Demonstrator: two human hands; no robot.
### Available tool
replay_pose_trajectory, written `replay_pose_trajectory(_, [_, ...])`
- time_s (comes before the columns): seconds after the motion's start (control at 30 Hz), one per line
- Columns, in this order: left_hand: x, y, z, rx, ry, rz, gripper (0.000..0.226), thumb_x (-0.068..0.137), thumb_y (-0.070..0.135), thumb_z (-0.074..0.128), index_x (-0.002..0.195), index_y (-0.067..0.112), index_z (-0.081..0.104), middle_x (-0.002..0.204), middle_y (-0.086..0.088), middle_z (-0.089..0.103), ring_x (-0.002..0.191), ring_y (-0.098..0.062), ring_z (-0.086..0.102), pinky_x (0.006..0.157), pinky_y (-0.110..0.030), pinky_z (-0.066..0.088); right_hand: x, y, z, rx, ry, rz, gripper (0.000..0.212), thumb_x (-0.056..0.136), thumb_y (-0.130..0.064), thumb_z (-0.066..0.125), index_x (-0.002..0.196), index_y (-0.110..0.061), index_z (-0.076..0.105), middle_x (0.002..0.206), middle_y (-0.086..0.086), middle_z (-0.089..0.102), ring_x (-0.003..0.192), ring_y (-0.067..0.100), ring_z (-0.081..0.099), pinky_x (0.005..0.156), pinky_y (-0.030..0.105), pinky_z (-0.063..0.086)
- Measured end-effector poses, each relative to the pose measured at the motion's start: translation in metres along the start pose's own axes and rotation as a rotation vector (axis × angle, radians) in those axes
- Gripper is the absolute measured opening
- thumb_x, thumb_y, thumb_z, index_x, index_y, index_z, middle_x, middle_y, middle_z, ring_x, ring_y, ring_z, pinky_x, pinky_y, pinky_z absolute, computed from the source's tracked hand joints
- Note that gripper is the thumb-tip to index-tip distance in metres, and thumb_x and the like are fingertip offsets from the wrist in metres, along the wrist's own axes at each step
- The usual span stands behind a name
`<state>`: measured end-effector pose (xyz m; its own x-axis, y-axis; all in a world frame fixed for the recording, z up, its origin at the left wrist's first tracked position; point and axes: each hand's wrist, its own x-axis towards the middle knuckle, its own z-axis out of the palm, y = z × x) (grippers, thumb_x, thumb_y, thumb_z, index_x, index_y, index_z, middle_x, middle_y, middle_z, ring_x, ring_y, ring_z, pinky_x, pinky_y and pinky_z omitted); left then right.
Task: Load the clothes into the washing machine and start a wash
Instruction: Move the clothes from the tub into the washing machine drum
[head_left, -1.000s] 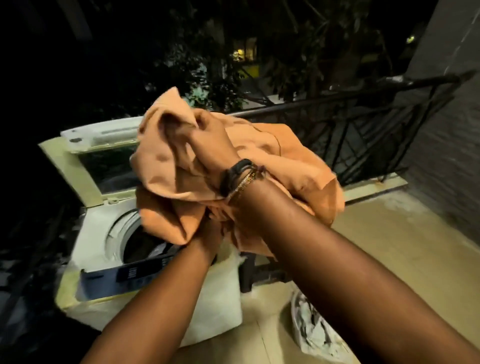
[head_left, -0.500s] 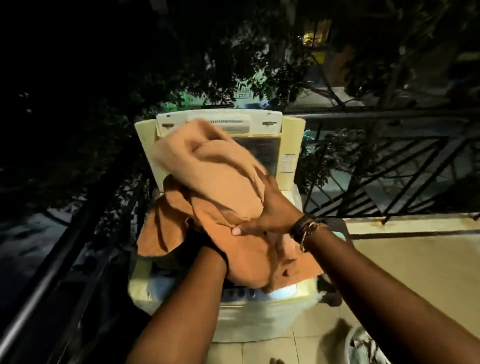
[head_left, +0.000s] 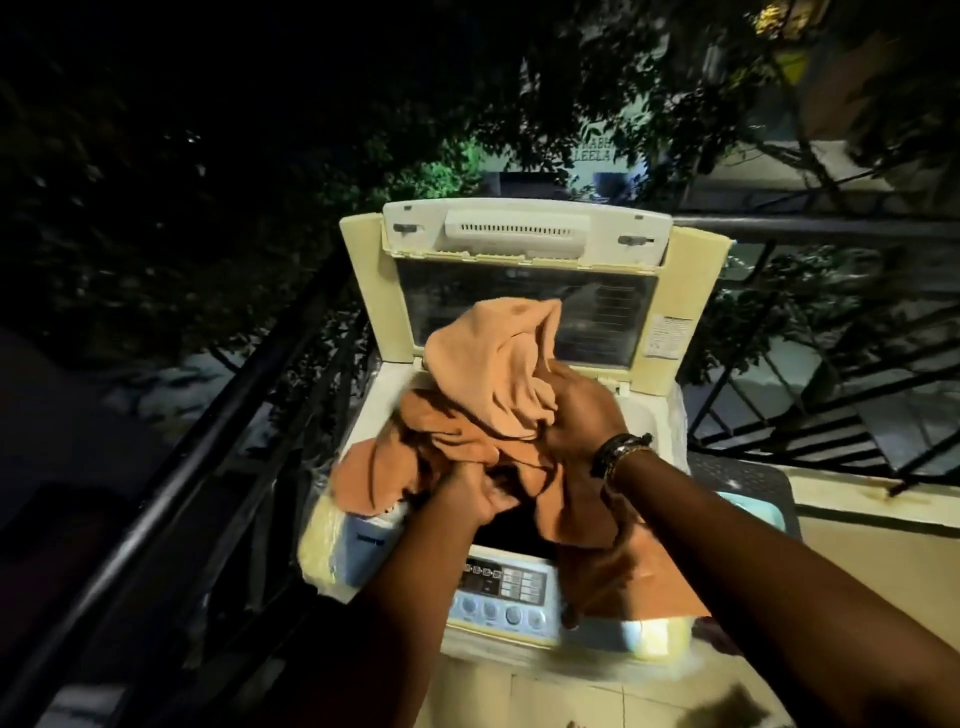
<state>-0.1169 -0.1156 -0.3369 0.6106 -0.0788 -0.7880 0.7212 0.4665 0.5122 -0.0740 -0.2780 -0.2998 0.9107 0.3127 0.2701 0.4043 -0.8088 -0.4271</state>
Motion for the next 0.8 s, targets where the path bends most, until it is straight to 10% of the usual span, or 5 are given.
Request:
replay_pose_trajectory(0.07, [-0.003,-0.004,-0.015,0.083,0.035,-0.05,0.023,0.1,0.021,0.047,0.095,0.0,0.057,0.109,-0.023,0.062,0.118,-0.037,0.058,0.105,-0.053,0.046,0.009,0.01,0.005,-0.159,-0.052,-0.062,0.061,0.065,-0.035,0.071,0.124,-0.031,0.06,0.127,-0.002,0.06,0.095,0.033,0.067,0.066,0.038,0.055])
replay_pose_trajectory(0.17, [0.001,-0.003,-0.028,0.253,0.016,-0.058,0.032,0.103,0.024,0.041,0.1,-0.001,0.061,0.115,-0.025,0.061,0.124,-0.037,0.057,0.107,-0.049,0.046,0.011,0.022,0.025,-0.279,-0.15,-0.048,0.065,0.071,-0.026,0.074,0.132,-0.03,0.053,0.131,0.002,0.053,0.089,0.035,0.064,0.061,0.038,0.051])
replay_pose_trajectory(0.43, [0.012,0.014,-0.052,0.632,0.26,0.322,0.024,0.1,0.014,0.047,0.081,0.012,0.062,0.072,-0.012,0.068,0.061,-0.02,0.065,0.047,-0.018,0.046,-0.004,0.016,0.083,-0.159,-0.746,0.142,0.096,0.078,-0.041,0.074,0.156,-0.028,0.019,0.16,0.003,0.026,0.137,0.035,0.044,0.108,0.054,0.041])
replay_pose_trajectory(0.57, [0.008,0.013,-0.058,0.867,0.24,0.461,0.017,0.094,0.015,0.061,0.105,0.009,0.073,0.109,-0.012,0.073,0.105,-0.026,0.066,0.091,-0.031,0.05,-0.014,0.01,0.089,-0.148,-0.773,0.156,0.101,0.074,-0.048,0.078,0.155,-0.031,0.019,0.161,0.002,0.026,0.142,0.032,0.038,0.111,0.055,0.036])
replay_pose_trajectory(0.8, [0.003,0.01,-0.066,0.982,0.201,0.537,0.035,0.093,0.02,0.067,0.126,0.009,0.065,0.132,-0.007,0.063,0.12,-0.022,0.059,0.095,-0.024,0.043,-0.022,0.014,0.08,-0.114,-0.736,0.216,0.111,0.07,-0.053,0.076,0.157,-0.031,0.011,0.164,0.001,0.02,0.146,0.028,0.033,0.113,0.057,0.034])
